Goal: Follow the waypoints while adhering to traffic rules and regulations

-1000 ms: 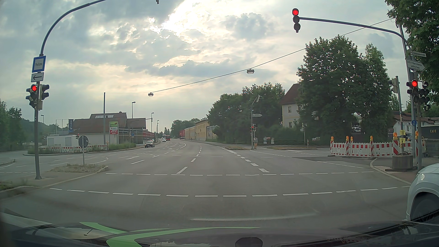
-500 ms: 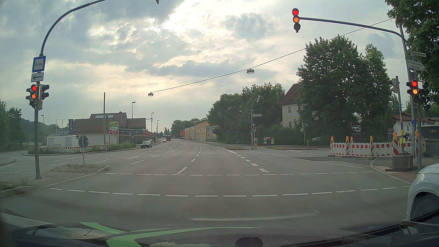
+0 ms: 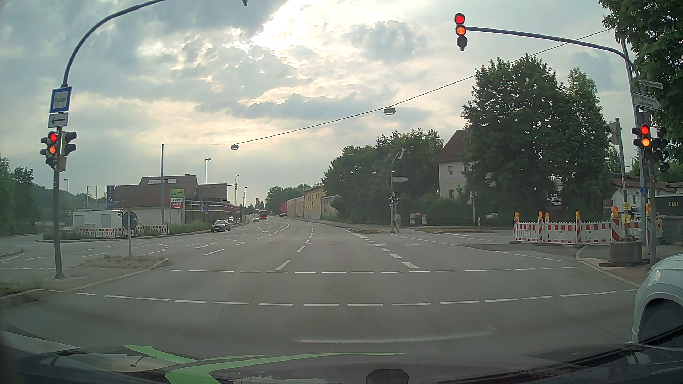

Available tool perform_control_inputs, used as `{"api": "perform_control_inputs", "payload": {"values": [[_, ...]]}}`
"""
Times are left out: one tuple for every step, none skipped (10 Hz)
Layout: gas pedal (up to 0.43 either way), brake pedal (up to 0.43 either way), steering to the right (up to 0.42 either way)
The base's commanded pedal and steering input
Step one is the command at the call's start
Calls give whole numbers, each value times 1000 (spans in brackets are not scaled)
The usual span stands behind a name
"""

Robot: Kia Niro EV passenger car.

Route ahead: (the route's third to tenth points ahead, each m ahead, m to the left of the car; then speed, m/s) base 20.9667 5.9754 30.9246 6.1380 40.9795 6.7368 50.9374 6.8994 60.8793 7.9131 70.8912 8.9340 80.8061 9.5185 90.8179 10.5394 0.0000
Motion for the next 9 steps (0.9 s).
{"api": "perform_control_inputs", "payload": {"values": [[0, 0, -15], [20, 0, -19], [138, 0, -27], [228, 0, -32], [260, 0, -35], [280, 0, -40], [287, 0, -45], [287, 0, -45], [311, 0, -46]]}}
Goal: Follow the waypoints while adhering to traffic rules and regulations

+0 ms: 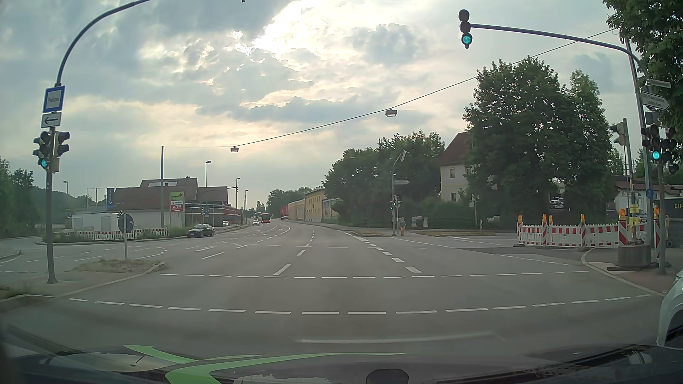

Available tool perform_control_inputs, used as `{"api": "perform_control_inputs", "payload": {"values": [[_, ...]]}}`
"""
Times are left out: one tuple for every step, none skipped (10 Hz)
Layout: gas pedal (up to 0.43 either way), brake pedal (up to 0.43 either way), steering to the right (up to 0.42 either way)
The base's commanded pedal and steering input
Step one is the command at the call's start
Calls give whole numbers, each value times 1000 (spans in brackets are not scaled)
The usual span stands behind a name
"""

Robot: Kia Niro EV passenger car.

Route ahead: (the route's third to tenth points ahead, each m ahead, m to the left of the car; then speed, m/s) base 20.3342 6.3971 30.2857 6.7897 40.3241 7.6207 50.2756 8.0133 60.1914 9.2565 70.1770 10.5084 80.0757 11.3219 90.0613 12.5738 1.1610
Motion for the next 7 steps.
{"api": "perform_control_inputs", "payload": {"values": [[319, 0, -46], [331, 0, -46], [331, 0, -46], [331, 0, -46], [358, 0, -46], [390, 0, -44], [390, 0, -37]]}}
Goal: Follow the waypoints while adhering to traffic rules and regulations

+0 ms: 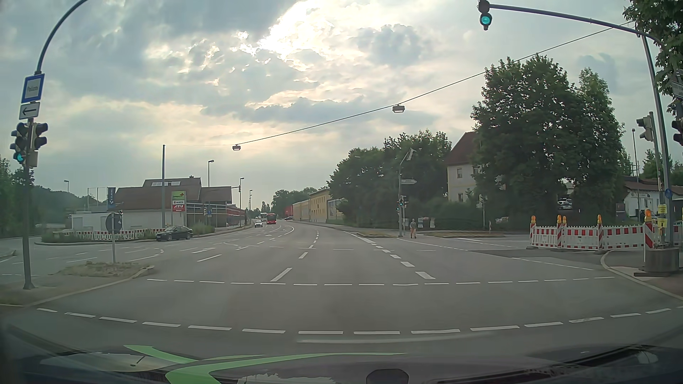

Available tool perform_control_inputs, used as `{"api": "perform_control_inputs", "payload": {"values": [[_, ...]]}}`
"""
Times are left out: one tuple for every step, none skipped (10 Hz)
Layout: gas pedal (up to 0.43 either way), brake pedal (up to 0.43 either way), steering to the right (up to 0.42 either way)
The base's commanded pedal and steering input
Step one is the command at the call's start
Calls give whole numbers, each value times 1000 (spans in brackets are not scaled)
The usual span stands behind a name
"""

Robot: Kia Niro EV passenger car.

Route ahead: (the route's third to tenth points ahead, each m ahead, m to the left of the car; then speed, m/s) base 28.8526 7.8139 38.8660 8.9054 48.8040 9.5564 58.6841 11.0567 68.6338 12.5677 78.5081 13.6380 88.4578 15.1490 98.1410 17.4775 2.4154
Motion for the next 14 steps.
{"api": "perform_control_inputs", "payload": {"values": [[398, 0, -32], [398, 0, -28], [398, 0, -24], [398, 0, -20], [398, 0, -18], [398, 0, -12], [398, 0, -8], [398, 0, -5], [398, 0, -3], [398, 0, -3], [398, 0, -4], [398, 0, -5], [398, 0, -6], [398, 0, -6]]}}
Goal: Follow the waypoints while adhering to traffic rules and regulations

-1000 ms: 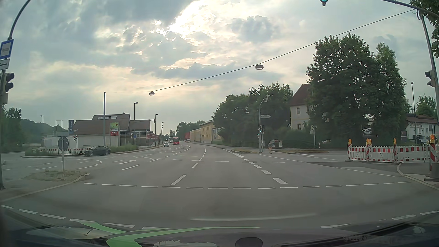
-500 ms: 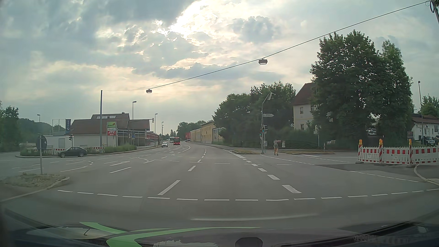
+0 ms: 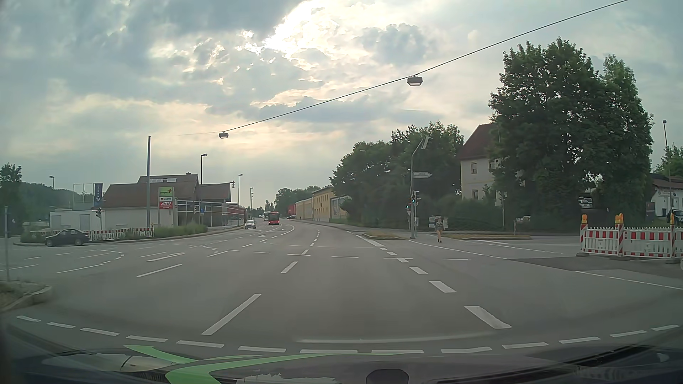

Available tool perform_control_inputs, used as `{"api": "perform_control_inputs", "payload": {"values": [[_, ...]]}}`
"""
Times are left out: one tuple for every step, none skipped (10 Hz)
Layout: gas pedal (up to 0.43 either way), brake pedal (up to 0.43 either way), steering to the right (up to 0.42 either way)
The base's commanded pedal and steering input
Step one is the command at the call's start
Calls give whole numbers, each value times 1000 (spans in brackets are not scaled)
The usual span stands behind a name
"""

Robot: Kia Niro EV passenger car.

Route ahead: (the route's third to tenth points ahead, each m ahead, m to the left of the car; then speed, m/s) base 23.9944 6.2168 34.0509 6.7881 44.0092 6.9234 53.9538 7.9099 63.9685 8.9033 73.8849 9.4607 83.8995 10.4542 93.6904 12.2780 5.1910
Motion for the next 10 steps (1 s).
{"api": "perform_control_inputs", "payload": {"values": [[398, 0, -6], [398, 0, -6], [398, 0, -7], [398, 0, -7], [398, 0, -8], [398, 0, -8], [390, 0, -9], [390, 0, -9], [378, 0, -9], [378, 0, -10]]}}
